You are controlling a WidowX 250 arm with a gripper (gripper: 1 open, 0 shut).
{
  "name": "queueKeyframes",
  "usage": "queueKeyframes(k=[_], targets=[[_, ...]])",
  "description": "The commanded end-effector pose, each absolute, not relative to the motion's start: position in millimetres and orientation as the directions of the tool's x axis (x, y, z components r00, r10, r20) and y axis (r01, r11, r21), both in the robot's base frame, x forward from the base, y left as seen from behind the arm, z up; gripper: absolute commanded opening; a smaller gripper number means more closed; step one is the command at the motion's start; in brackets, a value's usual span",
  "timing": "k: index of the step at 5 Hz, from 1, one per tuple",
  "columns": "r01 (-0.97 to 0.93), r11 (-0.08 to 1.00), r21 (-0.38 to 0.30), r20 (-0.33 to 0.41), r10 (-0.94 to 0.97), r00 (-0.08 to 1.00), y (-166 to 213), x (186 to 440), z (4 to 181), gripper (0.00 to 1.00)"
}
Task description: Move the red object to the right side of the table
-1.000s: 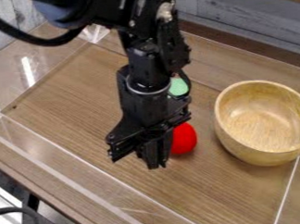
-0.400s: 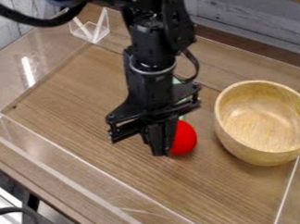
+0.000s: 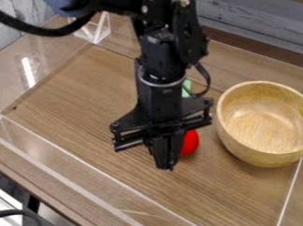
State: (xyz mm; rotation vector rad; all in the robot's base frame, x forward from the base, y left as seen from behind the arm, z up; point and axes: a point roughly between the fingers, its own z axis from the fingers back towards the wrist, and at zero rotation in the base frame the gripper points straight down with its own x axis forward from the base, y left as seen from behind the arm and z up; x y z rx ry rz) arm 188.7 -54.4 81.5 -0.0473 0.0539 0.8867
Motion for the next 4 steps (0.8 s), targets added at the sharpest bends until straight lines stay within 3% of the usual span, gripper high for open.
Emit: queueKeyframes(k=[1,4], targets=[[-0.782,0.621,-0.056,-0.05,0.78,0.623,-65,194,93.2,0.0],[-0.795,0.604,-0.056,-0.067,0.792,0.606,-83,196,98.1,0.0]])
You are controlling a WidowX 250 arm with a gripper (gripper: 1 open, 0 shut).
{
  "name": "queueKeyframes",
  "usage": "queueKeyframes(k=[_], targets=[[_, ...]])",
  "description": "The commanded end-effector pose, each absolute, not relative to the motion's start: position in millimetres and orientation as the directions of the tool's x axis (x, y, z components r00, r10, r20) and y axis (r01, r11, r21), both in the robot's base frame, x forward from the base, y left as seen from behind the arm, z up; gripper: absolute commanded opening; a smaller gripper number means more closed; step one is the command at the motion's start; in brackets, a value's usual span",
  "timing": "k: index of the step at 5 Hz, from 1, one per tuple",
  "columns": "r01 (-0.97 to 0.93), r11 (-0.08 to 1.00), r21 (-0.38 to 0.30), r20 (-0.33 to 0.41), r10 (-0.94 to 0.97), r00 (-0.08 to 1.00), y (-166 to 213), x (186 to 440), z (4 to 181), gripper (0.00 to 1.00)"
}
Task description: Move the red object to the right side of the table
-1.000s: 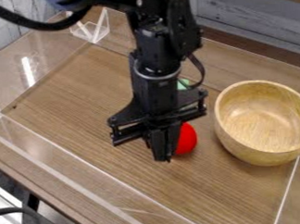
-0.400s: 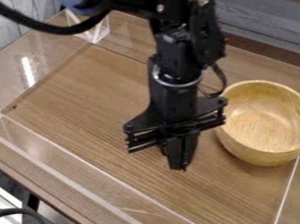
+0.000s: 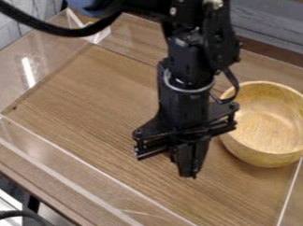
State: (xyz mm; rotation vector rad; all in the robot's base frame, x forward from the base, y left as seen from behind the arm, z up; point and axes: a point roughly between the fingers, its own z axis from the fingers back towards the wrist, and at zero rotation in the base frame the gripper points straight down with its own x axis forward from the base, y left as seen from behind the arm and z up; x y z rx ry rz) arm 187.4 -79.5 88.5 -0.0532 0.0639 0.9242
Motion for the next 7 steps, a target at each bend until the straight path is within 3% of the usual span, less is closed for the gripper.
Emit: queueKeyframes(k=[1,2,4,7], targets=[[-0.821,0.568,-0.055,-0.07,0.818,0.57,-76,205,104.1,0.0],[-0.847,0.528,-0.059,-0.074,0.844,0.531,-68,214,110.1,0.0],[-0.838,0.542,-0.066,-0.079,0.834,0.546,-88,223,100.6,0.0],[-0.863,0.5,-0.078,-0.087,0.859,0.505,-92,220,96.4,0.0]])
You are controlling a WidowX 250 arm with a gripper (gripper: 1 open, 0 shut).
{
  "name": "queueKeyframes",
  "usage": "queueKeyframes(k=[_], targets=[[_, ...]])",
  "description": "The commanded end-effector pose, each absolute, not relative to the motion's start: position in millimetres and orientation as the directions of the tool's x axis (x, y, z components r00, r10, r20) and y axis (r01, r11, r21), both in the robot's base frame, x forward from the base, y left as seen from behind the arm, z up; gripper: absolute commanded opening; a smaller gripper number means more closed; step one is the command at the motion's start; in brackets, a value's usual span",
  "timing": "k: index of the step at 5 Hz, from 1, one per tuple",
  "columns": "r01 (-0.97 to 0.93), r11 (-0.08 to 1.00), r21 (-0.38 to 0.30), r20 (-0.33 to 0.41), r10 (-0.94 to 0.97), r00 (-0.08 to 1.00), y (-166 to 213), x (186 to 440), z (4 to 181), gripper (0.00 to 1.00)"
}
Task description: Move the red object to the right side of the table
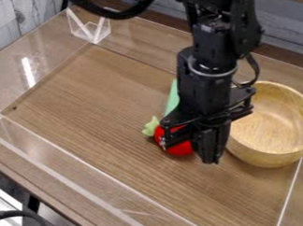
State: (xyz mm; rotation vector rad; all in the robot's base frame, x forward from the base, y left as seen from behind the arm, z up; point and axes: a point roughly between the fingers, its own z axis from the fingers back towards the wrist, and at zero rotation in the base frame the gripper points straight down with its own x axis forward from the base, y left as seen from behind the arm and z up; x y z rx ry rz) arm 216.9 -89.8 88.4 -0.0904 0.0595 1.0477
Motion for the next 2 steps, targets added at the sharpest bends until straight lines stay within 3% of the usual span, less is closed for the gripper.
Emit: queueKeyframes(k=[1,2], targets=[[-0.872,0.483,-0.08,-0.088,0.868,0.489,-93.7,219.1,96.2,0.0],[-0.874,0.48,-0.082,-0.09,0.869,0.486,-87.5,218.9,96.2,0.0]])
